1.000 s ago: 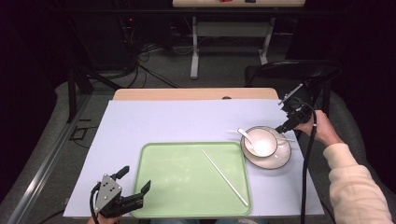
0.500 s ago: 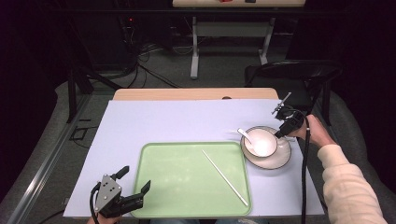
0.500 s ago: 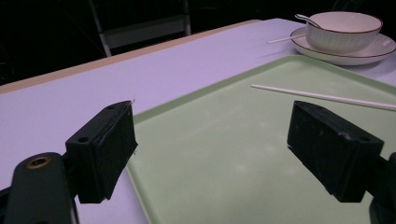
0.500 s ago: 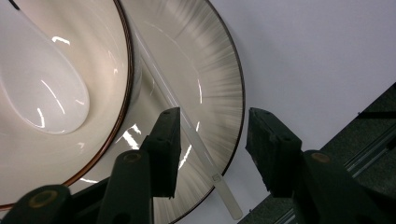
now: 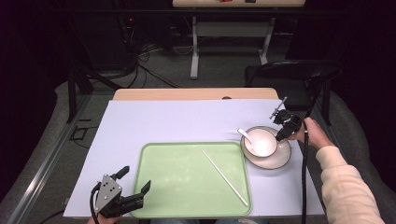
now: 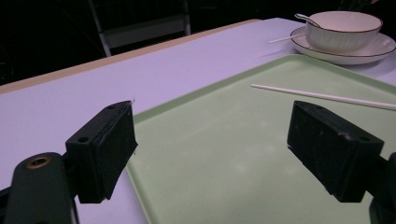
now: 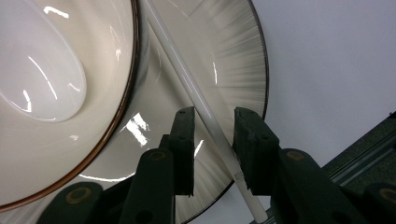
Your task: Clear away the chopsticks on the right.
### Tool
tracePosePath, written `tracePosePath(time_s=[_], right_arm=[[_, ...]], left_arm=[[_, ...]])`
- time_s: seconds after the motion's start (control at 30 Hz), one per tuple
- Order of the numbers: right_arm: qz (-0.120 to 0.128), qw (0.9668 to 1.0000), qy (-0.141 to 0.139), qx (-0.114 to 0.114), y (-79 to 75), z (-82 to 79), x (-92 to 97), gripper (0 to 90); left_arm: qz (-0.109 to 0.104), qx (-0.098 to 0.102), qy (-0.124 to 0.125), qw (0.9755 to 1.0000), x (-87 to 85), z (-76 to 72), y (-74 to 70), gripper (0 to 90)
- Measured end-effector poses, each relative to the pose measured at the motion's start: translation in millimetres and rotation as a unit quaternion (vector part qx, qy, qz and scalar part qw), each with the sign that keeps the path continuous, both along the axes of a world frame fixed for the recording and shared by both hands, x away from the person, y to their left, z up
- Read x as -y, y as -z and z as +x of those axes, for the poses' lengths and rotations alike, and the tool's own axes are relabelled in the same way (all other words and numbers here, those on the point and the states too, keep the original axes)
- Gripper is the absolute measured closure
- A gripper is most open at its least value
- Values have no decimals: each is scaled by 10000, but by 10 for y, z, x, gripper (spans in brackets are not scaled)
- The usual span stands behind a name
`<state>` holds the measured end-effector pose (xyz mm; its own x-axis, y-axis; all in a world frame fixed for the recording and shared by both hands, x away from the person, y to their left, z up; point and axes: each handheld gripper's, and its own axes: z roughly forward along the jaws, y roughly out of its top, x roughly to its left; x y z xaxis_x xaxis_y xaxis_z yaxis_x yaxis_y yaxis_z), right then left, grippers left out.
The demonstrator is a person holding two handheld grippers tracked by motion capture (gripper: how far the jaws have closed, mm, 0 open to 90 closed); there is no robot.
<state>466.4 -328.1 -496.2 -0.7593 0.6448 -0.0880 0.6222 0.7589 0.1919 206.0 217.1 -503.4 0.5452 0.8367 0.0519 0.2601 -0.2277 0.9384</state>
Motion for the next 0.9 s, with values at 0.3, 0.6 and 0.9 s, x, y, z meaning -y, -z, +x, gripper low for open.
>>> tracePosePath(time_s=[0.3,0.6,0.9], right_arm=[[2,9999,-109,-10,47,-40,-5,771],[86,9999,-39,57,59,-100,5,832],[227,9991,272,215,-33,-190,20,835]], left_arm=[[2,-2,-5,10000,1,0,0,153],[3,6,-19,10000,1,-3,-2,154],[1,2,-10,10000,2,-1,-1,154]])
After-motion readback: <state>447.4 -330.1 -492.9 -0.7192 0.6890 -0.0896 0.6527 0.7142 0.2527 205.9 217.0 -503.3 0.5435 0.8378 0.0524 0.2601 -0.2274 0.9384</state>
